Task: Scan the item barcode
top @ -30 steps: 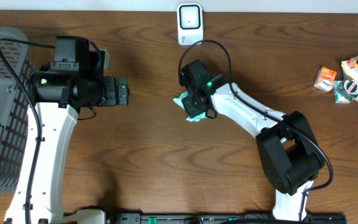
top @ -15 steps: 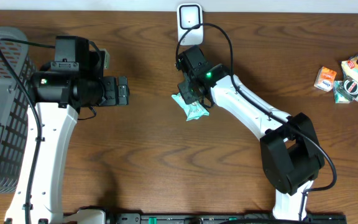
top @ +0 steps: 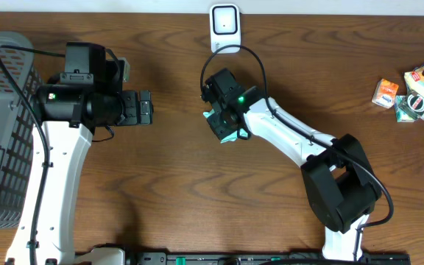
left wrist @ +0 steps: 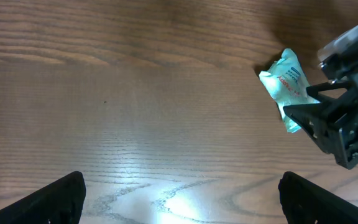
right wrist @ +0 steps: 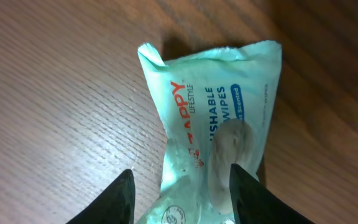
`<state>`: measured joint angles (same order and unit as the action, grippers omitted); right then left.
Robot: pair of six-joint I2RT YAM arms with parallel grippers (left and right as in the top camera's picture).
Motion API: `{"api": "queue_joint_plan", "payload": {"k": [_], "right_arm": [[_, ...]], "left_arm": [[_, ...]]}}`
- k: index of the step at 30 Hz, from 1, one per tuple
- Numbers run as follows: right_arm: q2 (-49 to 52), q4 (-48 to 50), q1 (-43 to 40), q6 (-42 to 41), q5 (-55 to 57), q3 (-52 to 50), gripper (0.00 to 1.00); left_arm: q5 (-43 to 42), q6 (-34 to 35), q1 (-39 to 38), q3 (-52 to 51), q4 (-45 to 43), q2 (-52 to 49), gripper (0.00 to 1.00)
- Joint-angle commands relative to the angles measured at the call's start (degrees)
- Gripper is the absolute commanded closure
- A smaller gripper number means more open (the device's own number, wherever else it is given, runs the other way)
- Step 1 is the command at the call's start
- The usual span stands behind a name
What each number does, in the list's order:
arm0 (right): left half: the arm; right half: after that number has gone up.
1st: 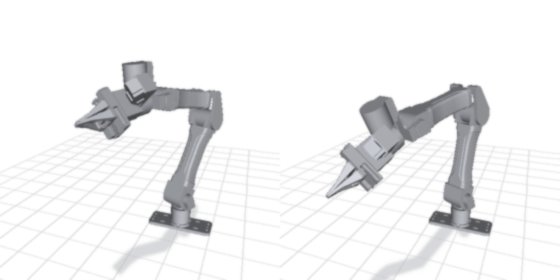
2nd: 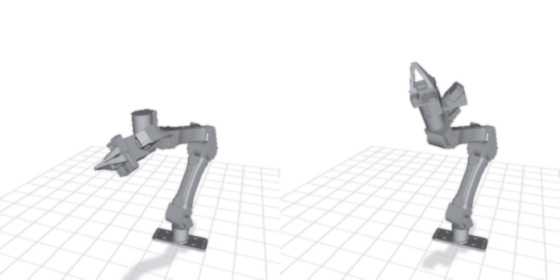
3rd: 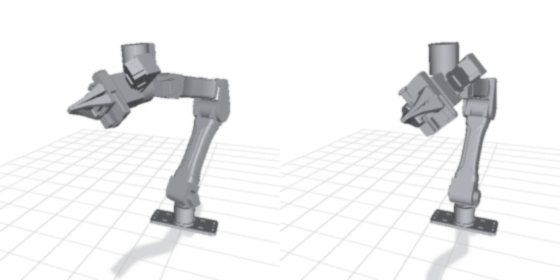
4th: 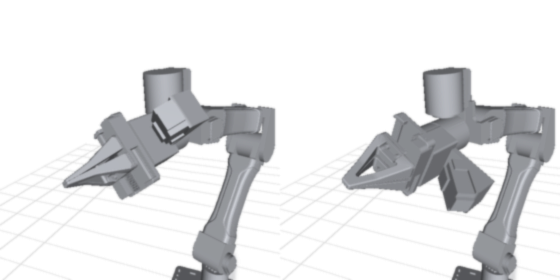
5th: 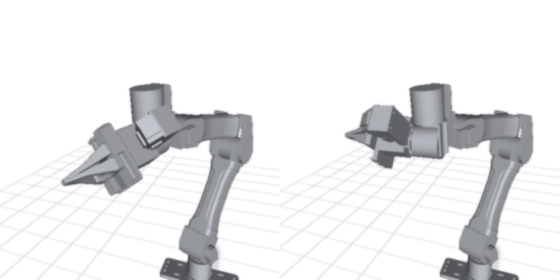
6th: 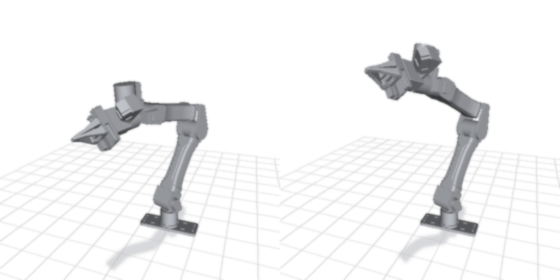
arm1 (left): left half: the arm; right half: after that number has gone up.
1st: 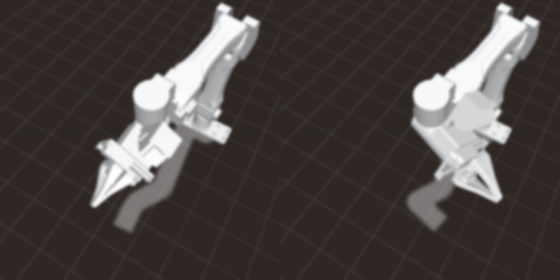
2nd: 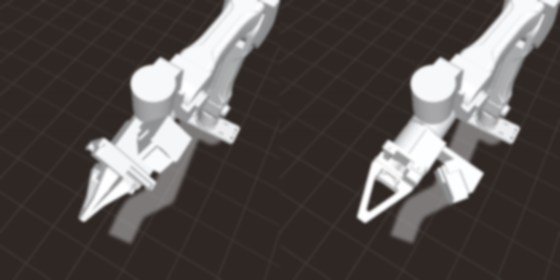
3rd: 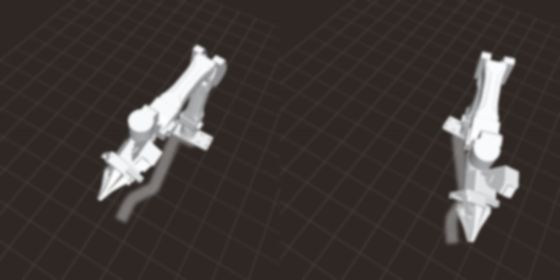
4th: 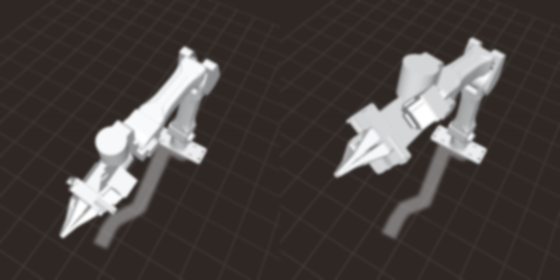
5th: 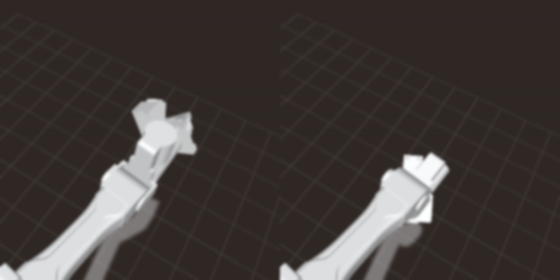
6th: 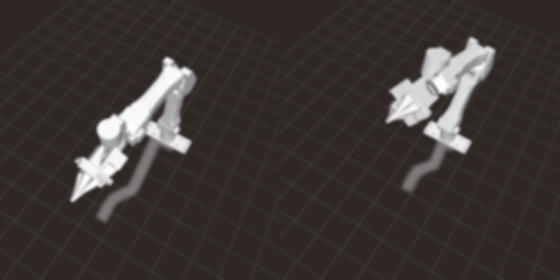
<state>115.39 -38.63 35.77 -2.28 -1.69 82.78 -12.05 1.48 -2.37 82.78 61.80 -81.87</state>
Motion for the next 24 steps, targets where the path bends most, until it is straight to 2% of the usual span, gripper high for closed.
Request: {"api": "queue_joint_plan", "payload": {"k": [1,4,5,7,8,14,18,19,20,22,24], "right_arm": [[0.04,1.16,0.26,0.66,0.79,-2.54,0.57],[0.04,2.99,0.26,0.61,1.29,-4.79,0.62],[0.04,3.41,0.26,0.33,1.07,-5.25,0.7],[0.04,3.98,0.28,-1.6,0.9,-5.6,0.94],[0.04,4.13,0.35,-2.62,0.42,-5.6,0.99],[-0.13,7.08,0.39,-8.09,-1.9,-5.27,0.99],[-0.11,7.45,0.28,-7.8,-1.88,-4.0,0.99],[-0.13,7.63,0.28,-6.67,-2.03,-3.82,0.96],[-0.13,7.82,0.28,-5.42,-2.19,-3.76,0.86],[-0.11,8.26,0.37,-2.89,-2.75,-3.76,0.75],[-0.11,8.5,0.39,-2.29,-3.74,-3.76,0.72]], "left_arm": [[0.13,-0.13,-0.17,-0.22,0.31,-0.13,0.02],[0.13,-0.13,-0.17,-0.22,0.31,-0.13,0.02],[0.13,-0.13,-0.17,-0.22,0.31,-0.13,0.02],[0.13,-0.13,-0.17,-0.22,0.31,-0.13,0.02],[0.13,-0.13,-0.17,-0.22,0.31,-0.13,0.02],[0.13,-0.13,-0.17,-0.22,0.31,-0.13,0.02],[0.13,-0.13,-0.17,-0.22,0.31,-0.13,0.02],[0.13,-0.13,-0.17,-0.22,0.31,-0.13,0.02],[0.13,-0.13,-0.17,-0.22,0.31,-0.13,0.02],[0.13,-0.13,-0.17,-0.22,0.31,-0.13,0.02],[0.13,-0.13,-0.17,-0.22,0.31,-0.13,0.02]]}}
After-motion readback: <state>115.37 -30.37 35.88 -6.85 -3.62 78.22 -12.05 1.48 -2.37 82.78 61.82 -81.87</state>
